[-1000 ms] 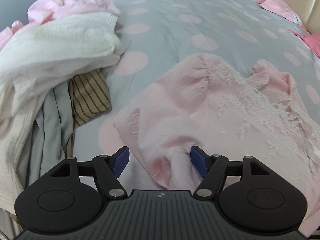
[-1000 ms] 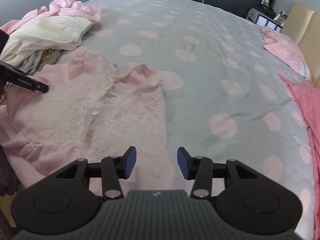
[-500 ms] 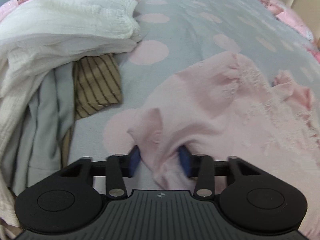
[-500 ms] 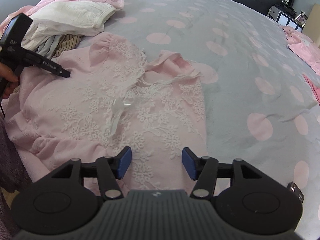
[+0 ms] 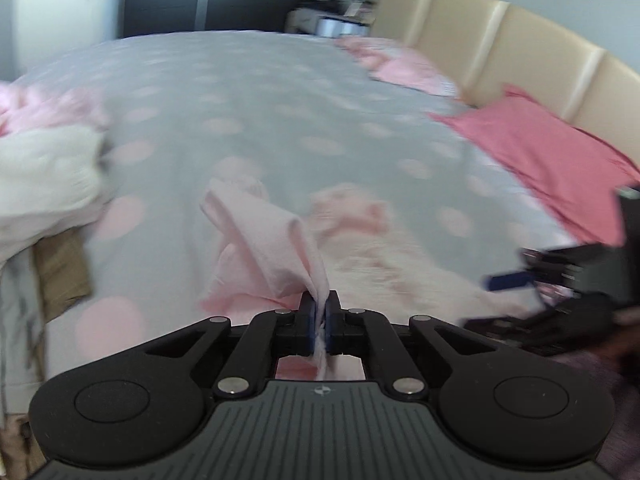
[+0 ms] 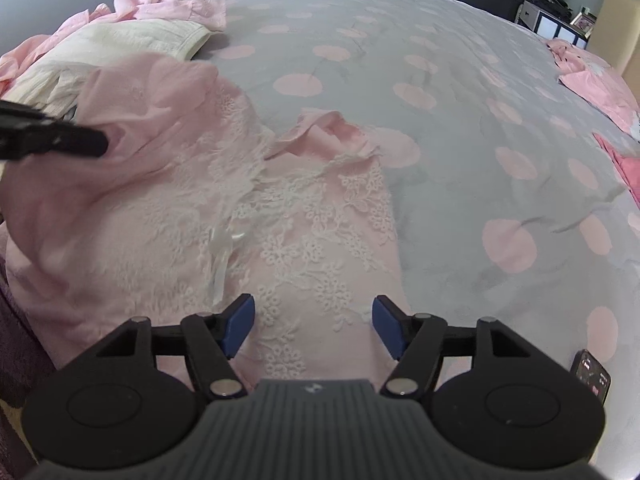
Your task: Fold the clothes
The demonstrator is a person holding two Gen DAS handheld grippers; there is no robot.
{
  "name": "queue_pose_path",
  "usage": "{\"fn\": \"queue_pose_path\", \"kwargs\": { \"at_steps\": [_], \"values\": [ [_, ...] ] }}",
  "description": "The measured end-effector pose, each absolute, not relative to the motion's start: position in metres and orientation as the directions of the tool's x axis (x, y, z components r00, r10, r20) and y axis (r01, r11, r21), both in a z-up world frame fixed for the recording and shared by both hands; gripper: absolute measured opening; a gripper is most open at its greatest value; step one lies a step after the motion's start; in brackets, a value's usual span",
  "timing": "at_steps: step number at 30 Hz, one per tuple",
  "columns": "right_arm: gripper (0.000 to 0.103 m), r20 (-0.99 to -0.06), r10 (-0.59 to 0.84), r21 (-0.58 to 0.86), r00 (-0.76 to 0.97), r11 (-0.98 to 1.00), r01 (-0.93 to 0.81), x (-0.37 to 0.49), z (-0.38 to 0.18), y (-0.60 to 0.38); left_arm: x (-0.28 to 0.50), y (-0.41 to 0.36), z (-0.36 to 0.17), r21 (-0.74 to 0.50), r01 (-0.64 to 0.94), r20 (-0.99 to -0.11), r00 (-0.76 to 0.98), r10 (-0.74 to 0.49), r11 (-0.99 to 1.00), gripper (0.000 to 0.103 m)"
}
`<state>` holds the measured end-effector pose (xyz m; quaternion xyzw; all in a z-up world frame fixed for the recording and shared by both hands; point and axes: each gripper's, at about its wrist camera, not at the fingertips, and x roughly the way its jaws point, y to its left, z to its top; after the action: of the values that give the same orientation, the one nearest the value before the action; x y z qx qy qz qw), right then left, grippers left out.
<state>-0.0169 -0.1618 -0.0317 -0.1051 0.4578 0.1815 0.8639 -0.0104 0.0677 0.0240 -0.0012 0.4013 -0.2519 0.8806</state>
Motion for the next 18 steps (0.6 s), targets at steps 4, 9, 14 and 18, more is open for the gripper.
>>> {"fn": "queue_pose_path", "kwargs": {
  "at_steps": [4,9,14,18],
  "values": [
    [0.068,-0.819,0.212,-0.014,0.534,0.921,-0.388,-0.018,-0.025,-0.166,-0.031,0.025,0.029,-0.174,0.566,-0.72,0.485,-0.496,0.806,0.002],
    [0.067,-0.812,0.205,-0.004,0.547,0.934,-0.356,-0.017,-0.018,-0.172,-0.05,-0.015,0.017,-0.156,0.67,-0.766,0.382,-0.517,0.726,0.002],
    [0.066,-0.822,0.206,0.035,0.531,0.949,-0.314,-0.015,-0.021,-0.182,-0.064,-0.041,-0.014,-0.171,0.732,-0.835,0.248,-0.492,0.659,0.002],
    [0.066,-0.831,0.212,0.053,0.514,0.95,-0.307,-0.018,-0.026,-0.186,-0.079,-0.058,-0.042,-0.222,0.777,-0.876,0.106,-0.47,0.589,0.0]
  ]
}}
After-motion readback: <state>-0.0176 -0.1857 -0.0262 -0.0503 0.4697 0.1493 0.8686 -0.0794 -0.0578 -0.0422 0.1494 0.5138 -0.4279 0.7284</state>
